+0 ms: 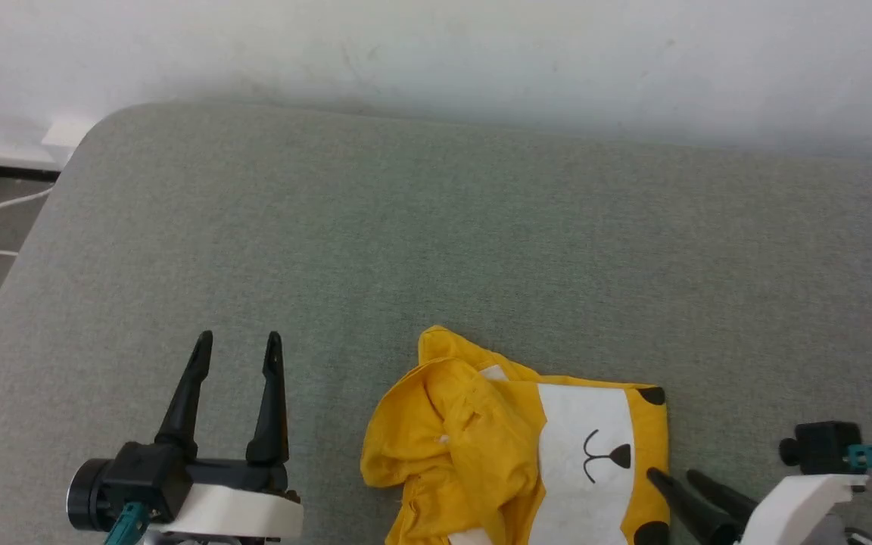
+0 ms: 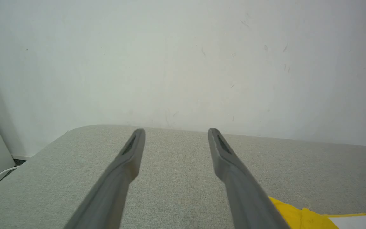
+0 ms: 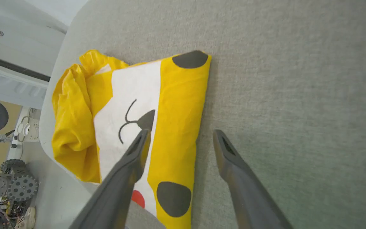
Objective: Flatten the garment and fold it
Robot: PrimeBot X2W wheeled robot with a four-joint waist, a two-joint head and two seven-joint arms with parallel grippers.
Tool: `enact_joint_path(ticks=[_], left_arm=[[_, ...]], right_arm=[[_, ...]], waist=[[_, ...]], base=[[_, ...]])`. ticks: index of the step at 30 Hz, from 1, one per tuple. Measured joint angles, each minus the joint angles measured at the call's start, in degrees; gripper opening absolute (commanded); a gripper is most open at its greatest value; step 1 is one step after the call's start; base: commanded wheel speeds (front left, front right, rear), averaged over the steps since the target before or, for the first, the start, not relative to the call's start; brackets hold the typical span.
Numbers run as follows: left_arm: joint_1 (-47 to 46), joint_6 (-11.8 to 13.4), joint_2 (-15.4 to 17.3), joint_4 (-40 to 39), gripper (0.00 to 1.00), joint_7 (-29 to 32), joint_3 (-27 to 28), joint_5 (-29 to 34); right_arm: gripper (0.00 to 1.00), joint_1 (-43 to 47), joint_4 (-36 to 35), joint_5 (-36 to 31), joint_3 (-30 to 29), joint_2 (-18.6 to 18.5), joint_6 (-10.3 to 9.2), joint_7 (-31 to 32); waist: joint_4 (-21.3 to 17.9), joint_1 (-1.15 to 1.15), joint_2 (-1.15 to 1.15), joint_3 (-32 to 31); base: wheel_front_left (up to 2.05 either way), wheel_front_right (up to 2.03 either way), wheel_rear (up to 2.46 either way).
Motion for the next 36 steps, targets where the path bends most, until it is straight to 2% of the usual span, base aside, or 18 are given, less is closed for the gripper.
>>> enact_joint_path(ticks=[4, 9, 10, 11, 15, 19, 24, 29, 32, 36], left_arm=[[-0.6, 0.0, 0.0, 0.3, 1.0, 0.0, -0.3, 0.0], [-1.3, 0.0, 0.0, 0.6, 1.0, 0.0, -0.8, 0.3], [-1.3, 0.0, 0.0, 0.6, 1.0, 0.0, -0.8, 0.3], [-1.3, 0.0, 0.0, 0.6, 1.0, 0.0, -0.9, 0.4], [-1.3, 0.0, 0.0, 0.7, 1.0, 0.0, -1.6, 0.5], [-1.3, 0.0, 0.0, 0.6, 1.0, 0.0, -2.5, 0.4], [-1.8, 0.2, 0.0, 0.7, 1.0, 0.0, -4.3, -0.3], [-4.7, 0.5, 0.0, 1.1, 1.0, 0.0, -6.9, -0.7], [-7.0, 0.5, -0.1, 1.4, 1.0, 0.0, -8.1, -0.6], [-10.9, 0.4, -0.1, 1.9, 1.0, 0.0, -9.7, -0.5]], right_arm=[[1.0, -2.3, 4.8, 0.7, 1.8, 0.8, 0.0, 3.0], [1.0, -6.1, 9.1, 0.9, 4.7, 1.5, 0.09, 3.3], [0.38, -6.6, 9.7, 0.9, 5.3, 1.5, 0.09, 3.1], [0.0, -7.2, 10.3, 0.7, 6.0, 1.4, 0.09, 2.7], [0.0, -8.4, 12.2, -1.1, 8.9, 0.4, 0.09, -0.4], [0.0, -10.0, 11.5, -5.6, 11.8, -3.3, 0.08, -2.8], [0.0, -14.5, 7.6, -16.7, 13.8, -11.9, 0.08, -3.5], [0.0, -19.7, 1.8, -24.0, 17.7, -20.7, 0.11, 0.1], [0.0, -24.0, 0.8, -24.9, 20.0, -26.5, 0.08, 2.3], [0.0, -28.8, 1.4, -22.9, 20.5, -32.5, 0.08, 3.3]], waist=[[1.3, 0.0, 0.0, 1.0], [2.8, 0.0, 0.0, 1.6], [3.0, 0.0, 0.0, 1.7], [3.1, 0.0, 0.0, 1.6], [2.5, 0.0, 0.0, 1.3], [0.7, 0.0, 0.0, 0.7], [-3.0, 0.0, 0.0, 0.4], [-8.0, 0.0, 0.0, 0.9], [-11.3, 0.0, 0.0, 1.7], [-15.5, 0.0, 0.0, 3.4]], base=[[0.0, 0.0, 0.0], [0.0, 0.0, 0.0], [0.0, 0.0, 0.0], [0.0, 0.0, 0.0], [0.0, 0.0, 0.0], [0.0, 0.0, 0.0], [0.0, 0.0, 0.0], [0.0, 0.0, 0.0], [0.0, 0.0, 0.0], [0.0, 0.0, 0.0]])
